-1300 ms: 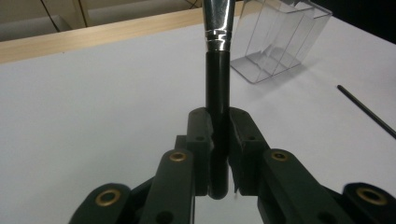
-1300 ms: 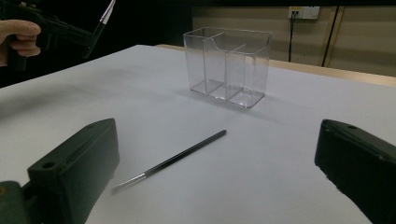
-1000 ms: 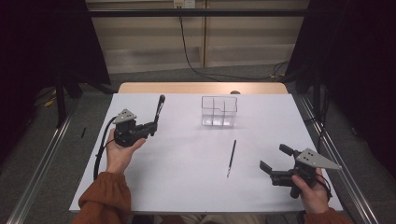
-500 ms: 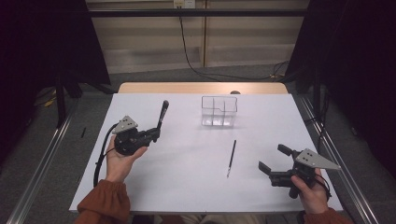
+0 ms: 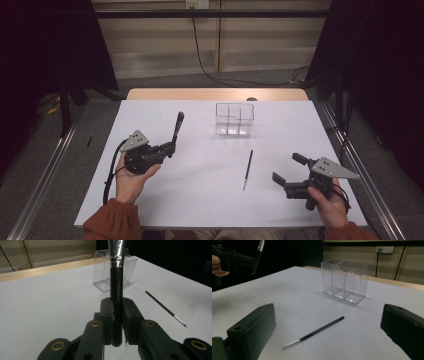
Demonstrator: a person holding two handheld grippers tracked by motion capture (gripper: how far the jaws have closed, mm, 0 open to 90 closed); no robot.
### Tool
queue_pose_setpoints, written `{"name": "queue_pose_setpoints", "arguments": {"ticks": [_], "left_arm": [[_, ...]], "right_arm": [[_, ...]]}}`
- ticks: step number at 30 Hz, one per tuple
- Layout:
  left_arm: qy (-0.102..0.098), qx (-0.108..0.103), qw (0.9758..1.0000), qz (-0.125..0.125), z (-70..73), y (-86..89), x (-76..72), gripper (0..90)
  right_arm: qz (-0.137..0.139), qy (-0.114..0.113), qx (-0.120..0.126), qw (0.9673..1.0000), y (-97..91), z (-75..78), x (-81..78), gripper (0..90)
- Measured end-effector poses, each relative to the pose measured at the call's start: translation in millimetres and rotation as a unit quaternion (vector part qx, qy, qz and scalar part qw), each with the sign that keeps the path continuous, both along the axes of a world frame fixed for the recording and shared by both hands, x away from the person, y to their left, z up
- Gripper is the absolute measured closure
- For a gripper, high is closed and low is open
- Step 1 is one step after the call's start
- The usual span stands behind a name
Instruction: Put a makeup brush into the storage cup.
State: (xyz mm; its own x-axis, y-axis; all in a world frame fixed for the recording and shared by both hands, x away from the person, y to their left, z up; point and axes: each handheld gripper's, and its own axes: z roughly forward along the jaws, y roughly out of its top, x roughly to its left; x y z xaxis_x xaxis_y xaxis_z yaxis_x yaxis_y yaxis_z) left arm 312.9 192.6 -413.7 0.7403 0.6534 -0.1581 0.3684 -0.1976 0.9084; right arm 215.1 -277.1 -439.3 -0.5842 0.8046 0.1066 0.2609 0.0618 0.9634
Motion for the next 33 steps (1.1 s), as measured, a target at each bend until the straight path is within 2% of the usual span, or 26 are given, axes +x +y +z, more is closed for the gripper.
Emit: {"name": "queue_pose_setpoints", "arguments": {"ticks": [9,14,26,33], "left_arm": [[0.001,-0.008,0.9998,-0.017,-1.8,-6.8,-11.5,79.9],[-0.003,-0.019,0.9995,-0.025,-0.5,-12.1,-14.2,79.9],[-0.006,-0.023,0.9990,-0.038,-0.9,-18.1,-15.7,79.9],[-0.005,-0.018,0.9985,-0.052,-3.3,-26.2,-18.8,79.8]], "right_arm": [[0.017,0.001,0.006,0.9998,8.9,5.0,2.0,0.0],[0.031,0.006,0.008,0.9995,17.9,8.1,4.8,0.0],[0.072,0.008,0.015,0.9973,41.5,21.0,17.7,0.0],[0.091,0.007,0.016,0.9957,57.2,27.8,28.5,0.0]]}}
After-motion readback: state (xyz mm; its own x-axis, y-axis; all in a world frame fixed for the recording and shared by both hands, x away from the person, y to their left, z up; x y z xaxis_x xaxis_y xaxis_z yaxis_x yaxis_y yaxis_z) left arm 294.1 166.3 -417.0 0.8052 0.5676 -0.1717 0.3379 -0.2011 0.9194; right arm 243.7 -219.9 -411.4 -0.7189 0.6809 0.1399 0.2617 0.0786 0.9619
